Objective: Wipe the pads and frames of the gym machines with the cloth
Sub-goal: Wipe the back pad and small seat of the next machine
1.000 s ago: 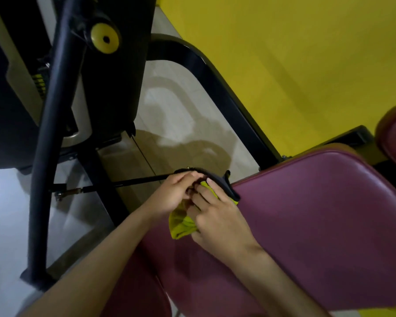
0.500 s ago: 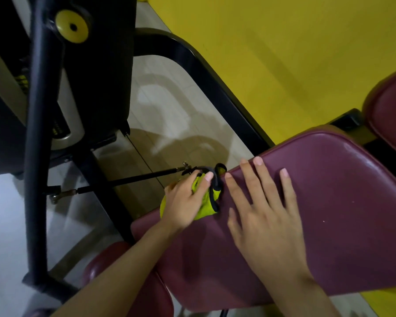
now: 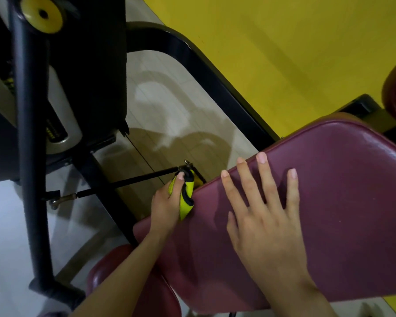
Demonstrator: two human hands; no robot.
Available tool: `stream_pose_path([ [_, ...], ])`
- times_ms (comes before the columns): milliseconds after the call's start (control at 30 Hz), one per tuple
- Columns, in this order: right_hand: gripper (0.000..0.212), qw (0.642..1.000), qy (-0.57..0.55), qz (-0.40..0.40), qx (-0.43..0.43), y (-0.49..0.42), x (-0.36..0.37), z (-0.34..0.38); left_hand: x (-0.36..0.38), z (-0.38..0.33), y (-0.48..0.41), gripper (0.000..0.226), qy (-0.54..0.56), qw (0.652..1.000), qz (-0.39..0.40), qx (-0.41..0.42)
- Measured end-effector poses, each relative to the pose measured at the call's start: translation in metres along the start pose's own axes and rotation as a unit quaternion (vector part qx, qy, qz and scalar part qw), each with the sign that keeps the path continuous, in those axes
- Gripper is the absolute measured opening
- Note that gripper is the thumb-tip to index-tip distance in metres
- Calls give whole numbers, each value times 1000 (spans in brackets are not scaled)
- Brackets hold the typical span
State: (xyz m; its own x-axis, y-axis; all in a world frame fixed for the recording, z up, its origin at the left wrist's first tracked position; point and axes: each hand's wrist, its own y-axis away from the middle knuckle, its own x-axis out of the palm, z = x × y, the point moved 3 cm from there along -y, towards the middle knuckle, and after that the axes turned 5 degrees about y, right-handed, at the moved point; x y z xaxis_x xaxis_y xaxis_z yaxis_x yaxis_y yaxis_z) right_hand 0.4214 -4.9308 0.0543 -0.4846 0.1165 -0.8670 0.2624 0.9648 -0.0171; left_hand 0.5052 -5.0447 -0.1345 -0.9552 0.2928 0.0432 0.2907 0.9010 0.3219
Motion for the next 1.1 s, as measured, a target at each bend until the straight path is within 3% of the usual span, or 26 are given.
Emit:
stream_pose_path([
  [133,67,1000,-12,-24,3,1,2,2,25,-46,24,51,18,993,8,114],
  [233,62,999,-20,-28,0,1,4,1,27,-40,23,45,5,986,25,166],
  [400,65,999,-30,-16,0,1,6,2,-11,46,-10,65,-14,998,16,58],
  [533,75,1000,-29,-8,-6,-1,11,4,-58,119,-21,27,-125,990,25,-64],
  [567,75,1000,-26,-5,-6,-2,12,4,-66,131,-22,31,-145,985,16,-87],
  [667,74,1000,-24,-2,-6,-3,13,6,-66,133,-25,31,-45,986,-21,-161],
  [900,64,999,-28,-34,0,-2,16,15,-31,71,-9,44,25,998,33,-41],
  [1000,56,995,-96,-35,1,9,28,48,-41,96,-21,39,41,995,64,-64],
  [1100,53,993,-118,-1,-28,25,51,86,-58,132,-38,28,-17,994,72,-78],
])
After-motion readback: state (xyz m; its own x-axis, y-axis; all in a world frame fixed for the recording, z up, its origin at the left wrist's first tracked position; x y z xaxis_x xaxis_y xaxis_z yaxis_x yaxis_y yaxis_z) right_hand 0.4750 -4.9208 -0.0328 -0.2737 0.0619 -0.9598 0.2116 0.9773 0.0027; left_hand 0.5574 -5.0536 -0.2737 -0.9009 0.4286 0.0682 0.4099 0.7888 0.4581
